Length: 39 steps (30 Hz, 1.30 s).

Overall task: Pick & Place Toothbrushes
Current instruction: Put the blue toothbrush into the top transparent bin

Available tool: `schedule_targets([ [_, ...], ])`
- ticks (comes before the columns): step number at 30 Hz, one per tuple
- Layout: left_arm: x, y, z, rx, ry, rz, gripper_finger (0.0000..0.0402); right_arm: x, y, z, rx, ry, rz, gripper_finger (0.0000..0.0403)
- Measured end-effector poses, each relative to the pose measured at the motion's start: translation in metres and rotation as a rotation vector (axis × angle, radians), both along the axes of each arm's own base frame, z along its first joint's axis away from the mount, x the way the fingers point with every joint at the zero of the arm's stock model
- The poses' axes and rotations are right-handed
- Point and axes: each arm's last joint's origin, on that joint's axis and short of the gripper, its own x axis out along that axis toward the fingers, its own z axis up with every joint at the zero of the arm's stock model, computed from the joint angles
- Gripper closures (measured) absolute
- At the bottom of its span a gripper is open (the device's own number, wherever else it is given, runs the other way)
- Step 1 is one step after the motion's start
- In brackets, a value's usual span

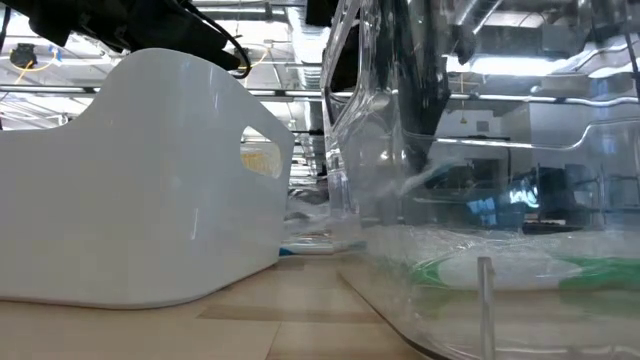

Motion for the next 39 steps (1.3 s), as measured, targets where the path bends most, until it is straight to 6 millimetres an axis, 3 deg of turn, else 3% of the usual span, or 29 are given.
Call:
schedule_targets([
  [15, 0.0, 0.0, 0.0, 0.003, 0.0, 0.0, 0.0238, -0.016, -0.026, 0.057, -0.018, 0.198, -0.007, 0.0403],
  [21, 0.0, 0.0, 0.0, 0.004, -0.001, 0.004, 0.0238, -0.014, -0.026, 0.059, 0.086, 0.191, 0.007, 0.0403],
  [31, 0.0, 0.0, 0.0, 0.002, 0.0, 0.003, 0.0238, -0.005, -0.014, 0.035, 0.137, 0.258, 0.089, 0.0403],
  [35, 0.0, 0.0, 0.0, 0.002, 0.002, 0.002, 0.0238, -0.008, -0.008, 0.04, 0.142, 0.243, 0.121, 0.0403],
  [39, 0.0, 0.0, -0.001, 0.004, 0.013, 0.0, 0.0238, -0.018, -0.01, 0.064, 0.145, 0.179, 0.109, 0.0403],
])
